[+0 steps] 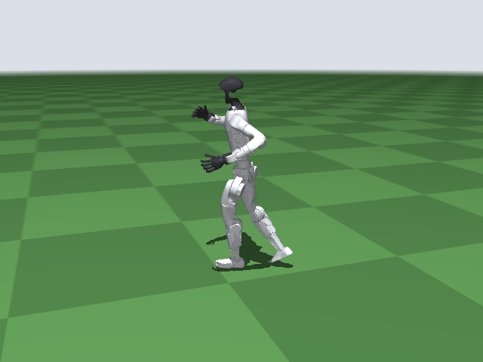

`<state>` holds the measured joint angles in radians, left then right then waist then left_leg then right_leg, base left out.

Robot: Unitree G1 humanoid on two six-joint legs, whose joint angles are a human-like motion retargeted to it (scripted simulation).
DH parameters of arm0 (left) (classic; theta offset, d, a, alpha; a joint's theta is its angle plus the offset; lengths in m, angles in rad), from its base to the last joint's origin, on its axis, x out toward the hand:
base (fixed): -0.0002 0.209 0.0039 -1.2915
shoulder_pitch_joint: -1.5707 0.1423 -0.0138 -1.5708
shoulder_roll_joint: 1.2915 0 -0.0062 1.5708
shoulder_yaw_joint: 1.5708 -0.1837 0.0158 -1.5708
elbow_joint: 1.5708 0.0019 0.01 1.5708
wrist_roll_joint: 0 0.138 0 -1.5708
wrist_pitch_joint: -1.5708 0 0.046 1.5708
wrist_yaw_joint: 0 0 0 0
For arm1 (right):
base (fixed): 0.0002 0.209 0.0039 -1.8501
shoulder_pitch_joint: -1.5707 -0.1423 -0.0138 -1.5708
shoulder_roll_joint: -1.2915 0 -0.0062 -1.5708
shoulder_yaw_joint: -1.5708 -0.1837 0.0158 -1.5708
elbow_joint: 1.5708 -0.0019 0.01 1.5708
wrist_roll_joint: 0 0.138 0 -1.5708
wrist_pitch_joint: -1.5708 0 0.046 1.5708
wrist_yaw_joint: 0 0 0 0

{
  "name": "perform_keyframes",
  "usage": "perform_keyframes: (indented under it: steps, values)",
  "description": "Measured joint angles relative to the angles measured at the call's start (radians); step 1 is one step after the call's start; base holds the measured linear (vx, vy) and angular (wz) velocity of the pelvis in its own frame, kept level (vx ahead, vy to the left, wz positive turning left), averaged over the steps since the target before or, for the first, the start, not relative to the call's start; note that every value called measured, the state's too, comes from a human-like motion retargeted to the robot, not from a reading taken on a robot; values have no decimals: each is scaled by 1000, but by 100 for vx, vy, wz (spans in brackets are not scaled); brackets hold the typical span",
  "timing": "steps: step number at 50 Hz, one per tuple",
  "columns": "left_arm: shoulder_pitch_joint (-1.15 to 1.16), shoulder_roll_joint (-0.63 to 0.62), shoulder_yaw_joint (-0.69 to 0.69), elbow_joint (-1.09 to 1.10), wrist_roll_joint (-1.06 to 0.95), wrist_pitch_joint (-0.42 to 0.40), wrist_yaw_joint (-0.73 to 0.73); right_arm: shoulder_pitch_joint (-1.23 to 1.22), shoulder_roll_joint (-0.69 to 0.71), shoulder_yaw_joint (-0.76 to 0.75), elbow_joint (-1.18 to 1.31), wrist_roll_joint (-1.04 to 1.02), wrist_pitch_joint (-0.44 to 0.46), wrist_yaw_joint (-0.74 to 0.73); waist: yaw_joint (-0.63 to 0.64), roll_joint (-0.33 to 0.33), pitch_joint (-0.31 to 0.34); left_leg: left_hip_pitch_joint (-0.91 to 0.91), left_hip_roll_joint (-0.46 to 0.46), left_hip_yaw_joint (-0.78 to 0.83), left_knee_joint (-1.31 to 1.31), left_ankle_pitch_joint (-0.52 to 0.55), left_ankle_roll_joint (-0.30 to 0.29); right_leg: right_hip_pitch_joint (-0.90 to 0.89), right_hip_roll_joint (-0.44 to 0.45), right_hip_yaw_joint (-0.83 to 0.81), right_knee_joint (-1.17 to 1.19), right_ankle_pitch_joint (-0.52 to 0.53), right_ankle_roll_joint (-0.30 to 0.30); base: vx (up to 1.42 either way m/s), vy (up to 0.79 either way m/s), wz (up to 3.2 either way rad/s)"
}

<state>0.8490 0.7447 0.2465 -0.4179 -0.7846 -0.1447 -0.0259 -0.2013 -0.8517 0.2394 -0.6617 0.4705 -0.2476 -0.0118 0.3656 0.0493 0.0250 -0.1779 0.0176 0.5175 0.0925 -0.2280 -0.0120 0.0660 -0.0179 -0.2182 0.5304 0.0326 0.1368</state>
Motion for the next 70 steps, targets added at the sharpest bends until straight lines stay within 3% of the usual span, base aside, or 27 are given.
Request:
perform_keyframes:
  steps: [3, 5, 9, 12, 14, 17, 18, 22, 24, 27, 28, 30, 33, 35, 38, 40, 42, 45, 47, 50, 54, 57, 60, 62, 65, 67, 70]
  values:
    - [-58, -40, 35, -29, 38, 19, 2, 50, -57, -11, -89, 19, -2, 51, -77, 98, 6, 20, 70, 135, -14, 45, 8, -40, 21, -111, 328, -132, -90, 78, -24, 224]
    - [-171, -58, 0, -45, 58, 15, 51, 103, -63, -30, -120, 18, -3, 61, -141, 119, 39, 5, 82, 84, 50, -114, 82, -120, -61, -175, 632, -278, -143, 59, -28, 240]
    - [-654, -64, -238, 66, 101, 4, 220, 194, 33, -11, 19, -38, 3, -14, -266, 75, 171, -80, 24, -175, 334, -476, 252, -359, -165, -12, 1105, -516, -128, 41, -34, 270]
    - [-1041, -85, -396, 85, 138, -4, 264, 263, 118, -23, 154, -119, 9, -61, -350, 88, 264, -92, -12, -336, 487, -548, 257, -504, -140, 128, 1205, -599, -125, 36, -17, 306]
    - [-1207, -111, -462, 1, 144, -40, 255, 346, 136, -70, 126, -91, -16, -45, -426, 118, 287, -47, -37, -446, 445, -499, 200, -563, -121, 156, 1137, -626, -144, 46, 2, 329]
    - [-1319, -179, -514, -191, 29, -112, 252, 530, 133, -182, 21, -24, -31, -4, -568, 188, 289, 64, -35, -632, 278, -311, 90, -564, -107, 77, 849, -596, -169, 56, 11, 375]
    - [-1336, -167, -487, -231, 134, -98, 216, 600, 136, -234, -7, 3, -30, 31, -614, 209, 282, 98, -25, -688, 220, -224, 47, -544, -95, 42, 707, -562, -160, 61, 10, 392]
    - [-1330, -221, -435, -347, 170, -147, 241, 802, 210, -377, -29, 93, 26, 123, -737, 209, 208, 187, -50, -718, 105, 57, -69, -415, -74, 26, 35, -370, -47, 67, 1, 384]
    - [-1317, -247, -414, -355, 159, -171, 267, 843, 259, -452, -10, 55, 51, 119, -754, 149, 172, 220, -95, -599, 151, 58, -37, -337, -115, 85, -228, -315, 23, 70, -15, 375]
    - [-1276, -268, -405, -313, 155, -140, 194, 829, 295, -524, 22, -97, 66, 59, -712, 47, 150, 158, -149, -461, 504, -131, 121, -246, -204, 126, -362, -293, 69, 61, -24, 325]
    - [-1257, -270, -414, -283, 168, -124, 156, 803, 286, -525, 39, -109, 67, 46, -686, 33, 148, 79, -157, -460, 695, -201, 168, -231, -226, 93, -339, -327, 59, 49, -28, 282]
    - [-1185, -237, -412, -214, 145, -95, 145, 717, 229, -498, 111, -38, 57, 36, -629, 60, 161, -110, -105, -464, 1088, -327, 147, -224, -209, 2, -208, -497, -19, 44, -30, 239]
    - [-976, -187, -434, -55, 141, -72, 201, 484, 81, -355, 272, 40, 63, -23, -498, 70, 199, -341, -62, -435, 1418, -473, 201, -235, -210, -81, -2, -686, -35, 42, -28, 139]
    - [-776, -145, -395, -12, 54, -84, 201, 280, -21, -268, 291, -35, 72, -63, -384, 48, 214, -463, -26, -362, 1486, -512, 209, -230, -216, -85, 47, -723, -24, 60, -22, 5]
    - [-444, 4, -219, -113, -44, -108, 148, -9, -29, -188, 167, -47, 75, -100, -187, -46, 189, -568, 19, -227, 1361, -482, 188, -154, -231, -38, -65, -615, -2, 86, -8, -53]
    - [-290, 72, -137, -159, -62, -110, 110, -141, -9, -152, 86, -34, 49, -145, -90, -122, 139, -623, 11, -145, 1162, -429, 221, -112, -264, -32, -173, -444, 13, 99, 12, 21]
    - [-167, 60, -80, -181, -68, -104, 71, -227, 21, -78, 12, -31, 28, -156, -40, -187, 97, -604, -19, -65, 859, -366, 217, -64, -293, -12, -274, -209, 23, 111, 24, 50]
    - [-68, -50, -47, -195, -68, -72, 37, -287, 90, 82, -93, -19, 22, -124, 0, -207, 95, -459, -69, -31, 367, -264, 127, 18, -279, 81, -336, 49, 51, 120, 28, 6]
    - [-108, -140, -76, -187, -60, -38, 42, -260, 138, 171, -123, -20, 40, -88, 6, -162, 131, -342, -46, -34, 199, -230, 88, 31, -244, 103, -220, 44, 26, 121, 29, 6]
    - [-291, -253, -179, -148, -29, -8, 87, -143, 197, 243, -69, -25, 89, -54, -26, -114, 182, -230, -9, -37, 190, -252, 114, -69, -245, 70, 145, -86, -40, 117, 25, 75]
    - [-731, -291, -356, -66, 48, -40, 213, 120, 262, 209, 179, -123, 124, -132, -158, -138, 240, -183, -59, -162, 400, -475, 203, -299, -223, 150, 596, -290, -41, 118, 11, 185]
    - [-1142, -297, -443, -81, 75, -84, 297, 368, 239, 82, 231, -95, 106, -128, -327, -95, 259, -91, -61, -283, 431, -551, 177, -466, -208, 110, 753, -409, -66, 127, 1, 242]
    - [-1448, -277, -438, -134, 100, -125, 346, 594, 108, -85, 137, 8, 47, -21, -543, 3, 232, 62, 1, -398, 292, -465, 92, -580, -205, -10, 661, -496, -104, 142, -13, 221]
    - [-1539, -264, -429, -152, 117, -135, 348, 715, 19, -172, 78, 164, 80, 33, -662, 77, 201, 162, 66, -431, 167, -273, 29, -623, -180, -79, 460, -473, -104, 151, -33, 161]
    - [-1534, -260, -426, -183, 149, -126, 286, 804, -8, -214, 80, 165, 88, 92, -752, 128, 164, 313, 126, -436, 20, 95, -21, -602, -128, -121, 27, -378, -60, 158, -51, 100]
    - [-1467, -274, -414, -193, 173, -110, 245, 798, -2, -204, 103, 103, 97, 115, -774, 102, 179, 429, 115, -453, -8, 240, -27, -521, -135, -111, -214, -330, -11, 163, -58, 69]
    - [-1321, -299, -426, -171, 208, -80, 193, 702, 13, -140, 147, 33, 101, 130, -740, 15, 238, 515, 41, -529, 217, 170, 42, -413, -179, -41, -320, -337, 36, 161, -59, -5]
